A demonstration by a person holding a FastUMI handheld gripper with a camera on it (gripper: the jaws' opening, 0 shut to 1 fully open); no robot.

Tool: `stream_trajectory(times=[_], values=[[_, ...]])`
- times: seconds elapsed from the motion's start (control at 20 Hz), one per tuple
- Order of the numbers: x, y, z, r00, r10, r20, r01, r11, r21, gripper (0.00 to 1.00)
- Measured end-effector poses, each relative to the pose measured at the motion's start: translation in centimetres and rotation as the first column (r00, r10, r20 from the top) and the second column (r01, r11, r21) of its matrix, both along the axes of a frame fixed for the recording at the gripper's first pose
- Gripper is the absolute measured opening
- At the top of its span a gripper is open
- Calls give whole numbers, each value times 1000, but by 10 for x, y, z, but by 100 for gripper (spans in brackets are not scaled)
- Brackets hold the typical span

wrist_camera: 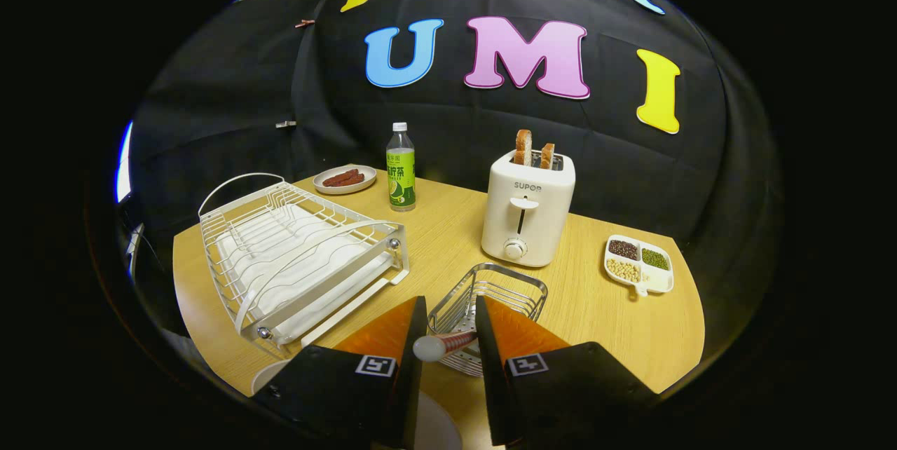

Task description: Take the plate from the dish rack, then take the spoon from the basket and place it into the plate.

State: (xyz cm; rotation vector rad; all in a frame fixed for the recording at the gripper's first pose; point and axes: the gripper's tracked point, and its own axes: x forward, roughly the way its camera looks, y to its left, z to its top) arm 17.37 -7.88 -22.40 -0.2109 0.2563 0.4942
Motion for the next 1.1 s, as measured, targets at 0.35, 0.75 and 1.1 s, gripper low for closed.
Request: stream_trajectory(times=[0.35, 0.75, 1.1], values=[[11, -15, 13, 998, -54, 11, 55, 999, -5, 20], [0, -14, 54, 999, -25, 35, 24, 1000, 17, 16], [-44, -11, 116, 996, 62, 62, -68, 993, 99, 16]])
